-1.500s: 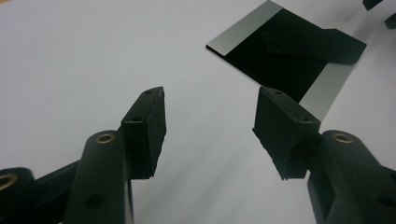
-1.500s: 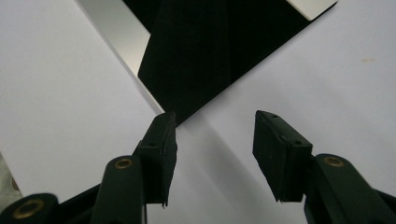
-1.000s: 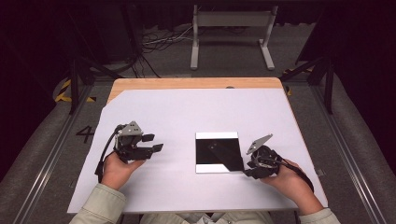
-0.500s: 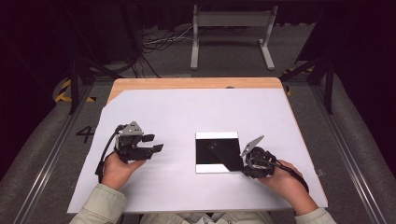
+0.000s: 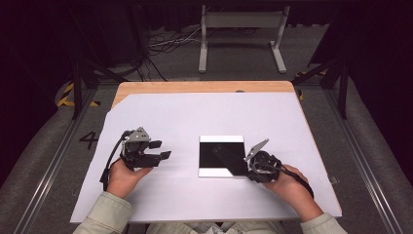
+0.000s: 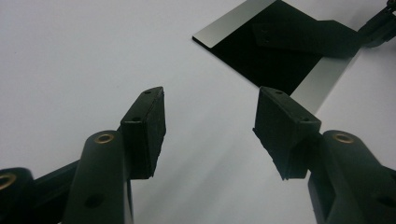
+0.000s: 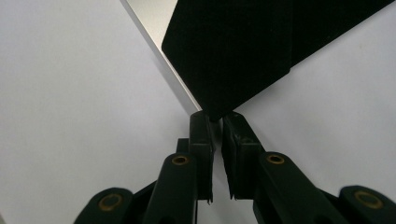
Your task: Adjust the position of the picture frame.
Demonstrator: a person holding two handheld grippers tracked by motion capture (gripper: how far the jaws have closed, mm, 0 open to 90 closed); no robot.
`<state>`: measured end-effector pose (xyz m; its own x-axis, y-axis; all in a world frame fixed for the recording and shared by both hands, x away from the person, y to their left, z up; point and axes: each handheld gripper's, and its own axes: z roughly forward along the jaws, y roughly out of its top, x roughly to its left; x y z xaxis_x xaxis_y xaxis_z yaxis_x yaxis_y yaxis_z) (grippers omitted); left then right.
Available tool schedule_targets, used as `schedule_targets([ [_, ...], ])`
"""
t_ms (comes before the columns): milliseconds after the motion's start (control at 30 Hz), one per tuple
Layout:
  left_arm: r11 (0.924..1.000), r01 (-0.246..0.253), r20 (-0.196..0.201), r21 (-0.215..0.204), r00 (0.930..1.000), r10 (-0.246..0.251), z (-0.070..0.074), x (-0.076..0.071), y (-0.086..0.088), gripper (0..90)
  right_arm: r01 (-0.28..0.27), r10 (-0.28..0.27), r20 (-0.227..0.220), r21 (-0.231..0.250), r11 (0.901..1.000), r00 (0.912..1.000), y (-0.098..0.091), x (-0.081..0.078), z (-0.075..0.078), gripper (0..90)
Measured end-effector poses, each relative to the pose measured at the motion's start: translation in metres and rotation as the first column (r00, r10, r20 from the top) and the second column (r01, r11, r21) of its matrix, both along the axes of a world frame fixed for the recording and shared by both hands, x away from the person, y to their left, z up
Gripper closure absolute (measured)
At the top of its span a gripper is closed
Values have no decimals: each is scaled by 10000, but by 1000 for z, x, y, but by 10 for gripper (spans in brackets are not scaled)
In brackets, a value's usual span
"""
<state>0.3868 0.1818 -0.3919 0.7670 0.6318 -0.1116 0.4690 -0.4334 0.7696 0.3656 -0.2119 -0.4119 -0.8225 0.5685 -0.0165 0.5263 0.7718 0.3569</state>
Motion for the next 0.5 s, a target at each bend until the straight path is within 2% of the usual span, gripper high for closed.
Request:
schedule_targets([
  [100,10000,-1,6,33,10000,1,0,0,0,436,-16,16,5,87,10000,10000,5,6,-1,821],
  [300,10000,6,-53,56,10000,-6,-1,0,-1,434,-63,64,183,-44,10000,9998,15,17,0,821],
  [500,10000,3,-92,45,10000,-3,-3,1,-1,433,-82,81,264,54,10000,9996,17,21,-1,821],
])
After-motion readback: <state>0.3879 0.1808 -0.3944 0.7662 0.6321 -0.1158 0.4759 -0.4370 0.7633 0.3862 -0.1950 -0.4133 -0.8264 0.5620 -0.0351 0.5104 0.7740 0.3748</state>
